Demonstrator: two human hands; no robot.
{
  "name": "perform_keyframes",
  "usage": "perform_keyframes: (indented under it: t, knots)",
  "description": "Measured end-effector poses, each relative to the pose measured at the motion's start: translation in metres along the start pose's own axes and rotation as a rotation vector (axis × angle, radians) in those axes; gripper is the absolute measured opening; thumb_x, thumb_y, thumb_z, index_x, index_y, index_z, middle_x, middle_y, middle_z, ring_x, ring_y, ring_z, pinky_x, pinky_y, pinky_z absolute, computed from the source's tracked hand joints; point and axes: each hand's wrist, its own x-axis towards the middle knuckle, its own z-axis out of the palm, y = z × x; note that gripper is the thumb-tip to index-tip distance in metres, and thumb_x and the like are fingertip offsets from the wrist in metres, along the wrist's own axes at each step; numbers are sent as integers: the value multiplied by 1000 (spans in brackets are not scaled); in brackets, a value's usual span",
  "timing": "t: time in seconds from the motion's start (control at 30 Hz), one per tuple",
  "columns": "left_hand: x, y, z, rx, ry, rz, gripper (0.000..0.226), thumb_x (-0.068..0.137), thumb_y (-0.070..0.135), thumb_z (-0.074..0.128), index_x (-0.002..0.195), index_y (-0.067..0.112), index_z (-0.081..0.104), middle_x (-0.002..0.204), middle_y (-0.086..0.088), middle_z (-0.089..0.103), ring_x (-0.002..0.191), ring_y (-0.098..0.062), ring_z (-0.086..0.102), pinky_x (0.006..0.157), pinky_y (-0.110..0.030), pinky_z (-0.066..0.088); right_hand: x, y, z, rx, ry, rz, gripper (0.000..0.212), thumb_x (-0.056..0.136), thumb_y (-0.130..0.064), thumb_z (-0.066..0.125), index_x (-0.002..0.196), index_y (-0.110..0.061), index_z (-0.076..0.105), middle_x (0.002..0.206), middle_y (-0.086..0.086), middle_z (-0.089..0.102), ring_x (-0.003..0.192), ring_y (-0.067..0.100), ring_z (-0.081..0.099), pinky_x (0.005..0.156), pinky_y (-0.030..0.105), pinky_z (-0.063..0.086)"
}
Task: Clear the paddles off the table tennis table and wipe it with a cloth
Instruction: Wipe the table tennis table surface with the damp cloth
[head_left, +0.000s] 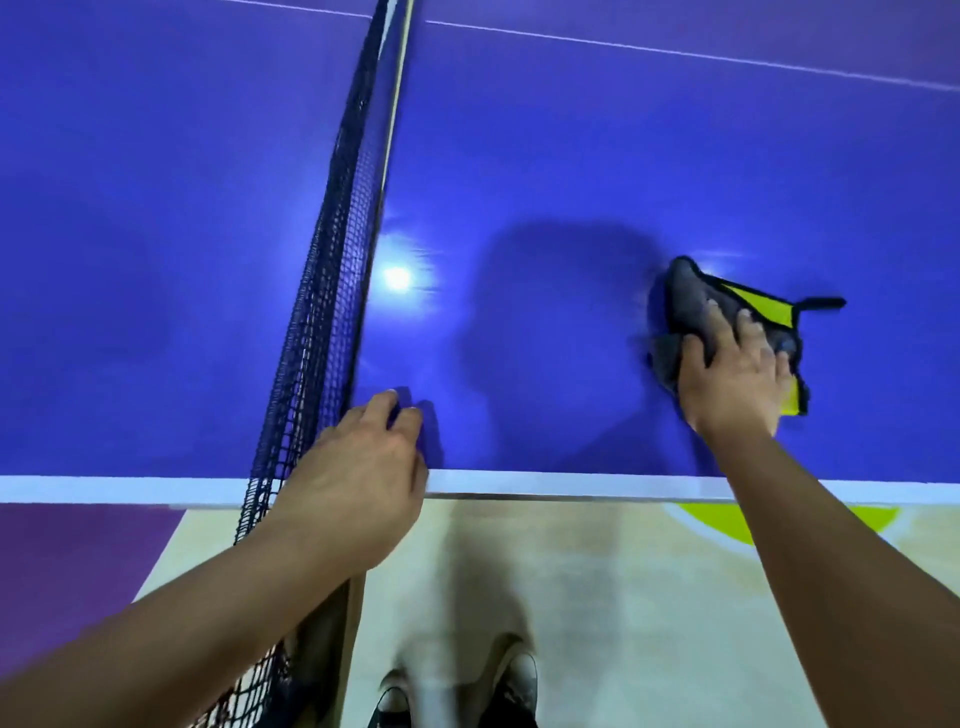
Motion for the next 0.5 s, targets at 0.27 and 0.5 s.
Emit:
perform_keyframes:
  t: [0.27, 0.5]
  knots:
    - [-6, -6, -9, -274, 123, -12, 51, 101, 21, 42, 151, 13, 35, 154, -8, 31, 130, -33, 45, 109, -42, 38, -121, -136, 21, -1, -89, -526, 62, 98, -44, 46, 158, -35, 34, 168, 1, 26, 155, 19, 22, 125, 43, 11]
    - [-3, -12, -15, -322, 342, -43, 42, 97, 22, 42, 137, 13, 45, 141, -14, 40, 117, -36, 51, 102, -46, 43, -170, -184, 42, 74, -132, -924, 58, 94, -43, 54, 150, -29, 47, 161, -3, 40, 152, 15, 28, 125, 42, 15]
